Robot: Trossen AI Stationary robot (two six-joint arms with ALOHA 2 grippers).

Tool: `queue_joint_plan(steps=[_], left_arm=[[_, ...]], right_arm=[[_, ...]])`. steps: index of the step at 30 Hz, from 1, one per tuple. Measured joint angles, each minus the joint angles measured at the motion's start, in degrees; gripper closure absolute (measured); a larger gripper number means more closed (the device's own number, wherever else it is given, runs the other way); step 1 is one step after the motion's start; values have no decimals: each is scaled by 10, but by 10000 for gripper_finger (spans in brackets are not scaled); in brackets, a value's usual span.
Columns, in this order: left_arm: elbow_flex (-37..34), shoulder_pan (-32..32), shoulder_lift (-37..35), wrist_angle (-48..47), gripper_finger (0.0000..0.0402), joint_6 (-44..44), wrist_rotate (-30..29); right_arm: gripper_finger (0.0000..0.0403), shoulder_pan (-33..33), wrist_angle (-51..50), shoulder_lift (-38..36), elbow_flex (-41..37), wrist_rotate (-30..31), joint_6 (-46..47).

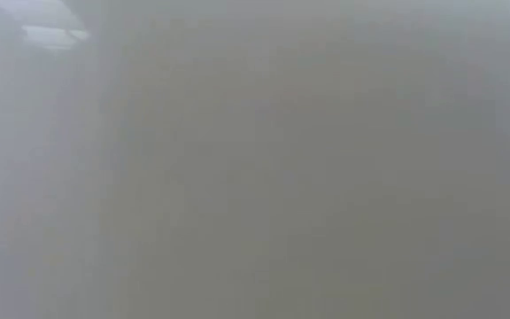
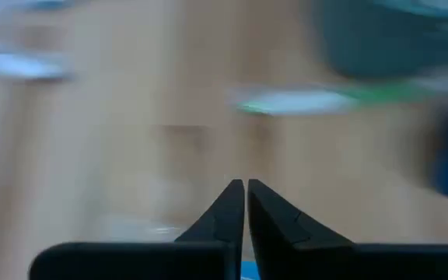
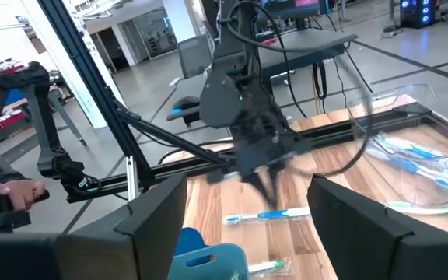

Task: Pick & Place Toothbrushes
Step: Put the blue toothbrush into the top transparent bin

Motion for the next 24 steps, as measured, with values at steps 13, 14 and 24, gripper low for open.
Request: queue_joint_plan(steps=[13,14,24], left_arm=[[0,-39,35,-9,238,91,89],[0,-39,38,-8,223,103,79],[0,-34,43,-6,134,219,-7]], right_arm=[[143,0,0,0,0,0,0],[143,0,0,0,0,0,0],[143,0,0,0,0,0,0]])
